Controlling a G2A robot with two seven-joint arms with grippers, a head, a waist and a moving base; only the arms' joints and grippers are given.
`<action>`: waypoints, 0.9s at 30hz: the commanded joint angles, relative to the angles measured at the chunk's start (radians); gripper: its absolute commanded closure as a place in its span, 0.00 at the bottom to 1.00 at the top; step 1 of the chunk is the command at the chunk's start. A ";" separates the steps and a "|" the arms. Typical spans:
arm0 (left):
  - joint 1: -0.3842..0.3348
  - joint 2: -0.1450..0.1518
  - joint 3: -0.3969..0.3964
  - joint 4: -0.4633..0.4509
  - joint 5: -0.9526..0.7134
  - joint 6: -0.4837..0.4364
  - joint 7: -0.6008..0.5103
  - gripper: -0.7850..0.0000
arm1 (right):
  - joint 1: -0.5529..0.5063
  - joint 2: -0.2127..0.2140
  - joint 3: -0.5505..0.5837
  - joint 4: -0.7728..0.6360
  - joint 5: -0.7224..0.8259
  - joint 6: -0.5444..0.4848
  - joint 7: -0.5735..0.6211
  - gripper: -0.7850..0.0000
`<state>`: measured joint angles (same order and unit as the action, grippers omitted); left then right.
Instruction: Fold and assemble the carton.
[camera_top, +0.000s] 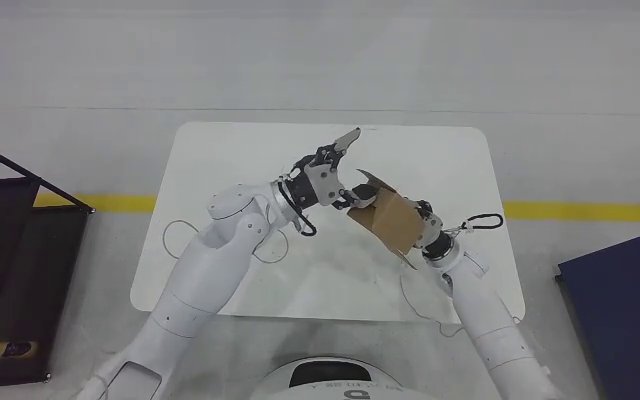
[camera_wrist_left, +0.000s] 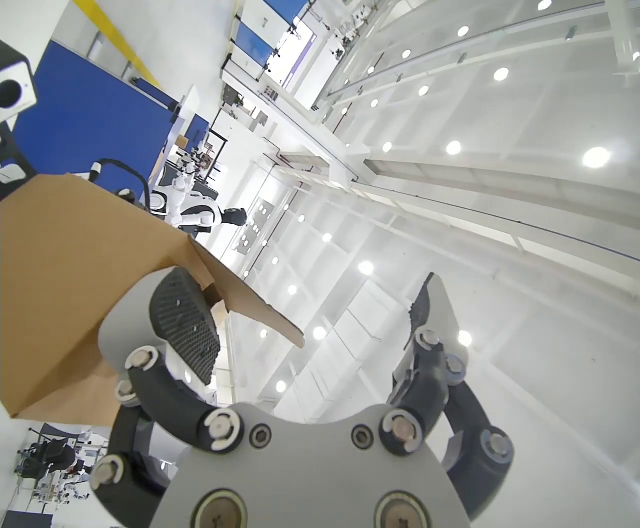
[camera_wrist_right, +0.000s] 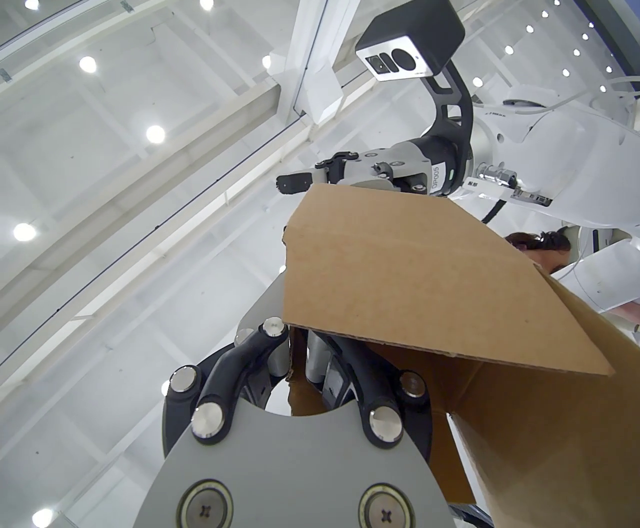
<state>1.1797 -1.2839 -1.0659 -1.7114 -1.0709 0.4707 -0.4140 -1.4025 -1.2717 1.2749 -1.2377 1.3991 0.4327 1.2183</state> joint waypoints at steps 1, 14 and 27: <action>0.003 0.001 0.001 -0.007 0.008 0.004 0.005 0.00 | 0.000 0.000 0.000 0.001 -0.006 -0.007 0.002 1.00; 0.018 0.006 -0.001 -0.058 0.040 0.058 0.032 0.36 | -0.006 0.002 0.002 -0.002 -0.015 -0.040 0.018 1.00; 0.068 0.024 -0.047 -0.140 0.054 0.164 0.036 0.55 | -0.006 0.002 0.014 0.003 0.010 -0.053 0.028 1.00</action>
<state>1.2456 -1.2609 -1.1090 -1.8476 -1.0179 0.6264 -0.3782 -1.4101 -1.2696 1.2898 -1.2360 1.4077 0.3804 1.2471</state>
